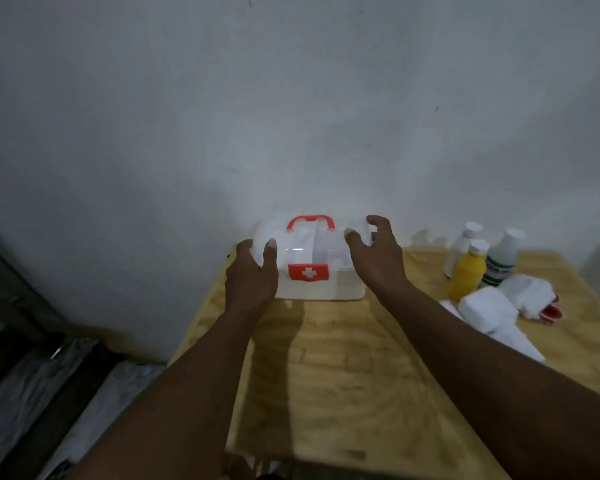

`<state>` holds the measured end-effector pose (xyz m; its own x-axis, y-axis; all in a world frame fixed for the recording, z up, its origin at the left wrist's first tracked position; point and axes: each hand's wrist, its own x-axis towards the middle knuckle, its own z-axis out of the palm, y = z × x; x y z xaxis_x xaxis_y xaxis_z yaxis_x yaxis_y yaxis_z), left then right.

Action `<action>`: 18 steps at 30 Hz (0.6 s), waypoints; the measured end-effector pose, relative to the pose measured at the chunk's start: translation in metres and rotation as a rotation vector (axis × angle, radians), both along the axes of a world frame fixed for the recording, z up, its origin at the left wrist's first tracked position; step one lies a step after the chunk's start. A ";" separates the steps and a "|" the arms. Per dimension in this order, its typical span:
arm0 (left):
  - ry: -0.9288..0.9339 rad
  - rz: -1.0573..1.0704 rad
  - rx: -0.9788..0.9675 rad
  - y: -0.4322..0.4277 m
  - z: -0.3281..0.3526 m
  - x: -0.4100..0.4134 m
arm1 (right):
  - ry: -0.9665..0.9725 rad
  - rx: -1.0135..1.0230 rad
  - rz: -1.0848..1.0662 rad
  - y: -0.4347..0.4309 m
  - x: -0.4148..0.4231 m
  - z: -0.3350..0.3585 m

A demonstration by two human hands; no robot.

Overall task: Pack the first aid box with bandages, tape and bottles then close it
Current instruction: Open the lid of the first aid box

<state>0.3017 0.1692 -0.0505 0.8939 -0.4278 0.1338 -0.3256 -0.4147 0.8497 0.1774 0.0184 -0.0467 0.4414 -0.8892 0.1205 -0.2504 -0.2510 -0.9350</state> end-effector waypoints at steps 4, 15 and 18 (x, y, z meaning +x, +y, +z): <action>-0.027 -0.056 0.026 0.040 0.005 -0.038 | 0.019 -0.027 0.007 0.035 -0.047 0.011; -0.043 -0.116 0.097 0.103 -0.006 -0.094 | 0.057 -0.028 0.049 0.090 -0.122 0.002; 0.081 -0.137 0.077 0.102 -0.005 -0.091 | 0.062 -0.032 0.057 0.095 -0.127 0.000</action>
